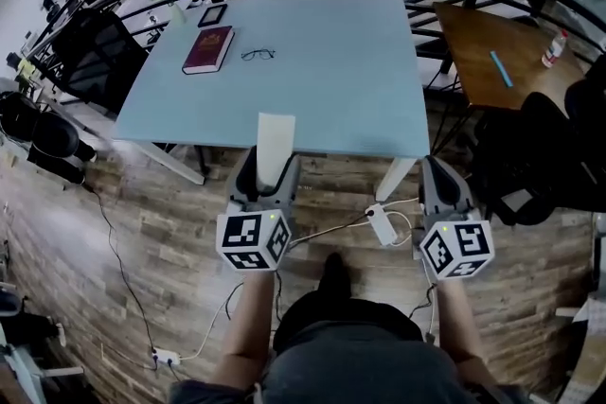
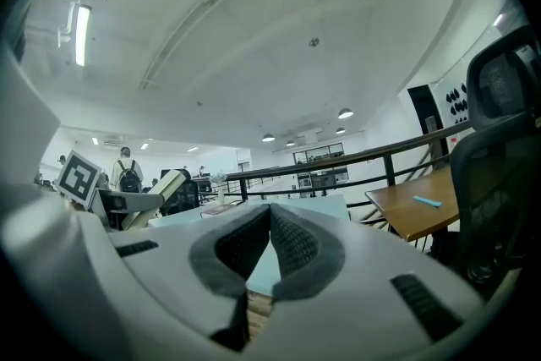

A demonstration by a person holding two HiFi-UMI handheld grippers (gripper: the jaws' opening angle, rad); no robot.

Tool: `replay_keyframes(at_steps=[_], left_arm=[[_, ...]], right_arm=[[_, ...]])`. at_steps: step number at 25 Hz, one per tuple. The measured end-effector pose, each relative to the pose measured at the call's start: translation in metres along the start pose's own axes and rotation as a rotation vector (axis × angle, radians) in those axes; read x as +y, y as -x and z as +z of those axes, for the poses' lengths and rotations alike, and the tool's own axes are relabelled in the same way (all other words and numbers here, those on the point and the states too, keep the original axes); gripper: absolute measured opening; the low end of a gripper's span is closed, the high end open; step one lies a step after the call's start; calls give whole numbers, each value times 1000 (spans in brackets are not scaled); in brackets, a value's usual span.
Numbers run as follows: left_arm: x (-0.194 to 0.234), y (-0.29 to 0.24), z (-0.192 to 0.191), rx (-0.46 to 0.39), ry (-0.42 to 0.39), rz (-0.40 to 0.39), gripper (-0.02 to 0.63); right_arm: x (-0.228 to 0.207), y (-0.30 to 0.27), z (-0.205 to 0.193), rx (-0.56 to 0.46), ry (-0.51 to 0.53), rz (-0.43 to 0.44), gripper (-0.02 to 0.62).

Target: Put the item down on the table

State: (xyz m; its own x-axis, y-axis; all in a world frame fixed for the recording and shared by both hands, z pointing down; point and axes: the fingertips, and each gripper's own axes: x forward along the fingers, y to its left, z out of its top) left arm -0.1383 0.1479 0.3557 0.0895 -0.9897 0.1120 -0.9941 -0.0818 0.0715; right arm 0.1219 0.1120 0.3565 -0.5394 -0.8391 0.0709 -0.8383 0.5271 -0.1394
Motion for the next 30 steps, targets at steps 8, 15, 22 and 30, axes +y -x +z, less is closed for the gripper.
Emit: replay_keyframes(at_steps=[8, 15, 22, 30], left_arm=[[31, -52, 6, -5, 0, -46, 308], [37, -95, 12, -13, 2, -50, 308], [34, -141, 31, -36, -16, -23, 308], [19, -176, 45, -58, -35, -1, 308]], right_arm=[[-1, -48, -3, 6, -3, -56, 3], [-31, -77, 6, -6, 0, -94, 3], [-65, -113, 22, -35, -5, -77, 3], [-99, -128, 30, -37, -5, -56, 3]])
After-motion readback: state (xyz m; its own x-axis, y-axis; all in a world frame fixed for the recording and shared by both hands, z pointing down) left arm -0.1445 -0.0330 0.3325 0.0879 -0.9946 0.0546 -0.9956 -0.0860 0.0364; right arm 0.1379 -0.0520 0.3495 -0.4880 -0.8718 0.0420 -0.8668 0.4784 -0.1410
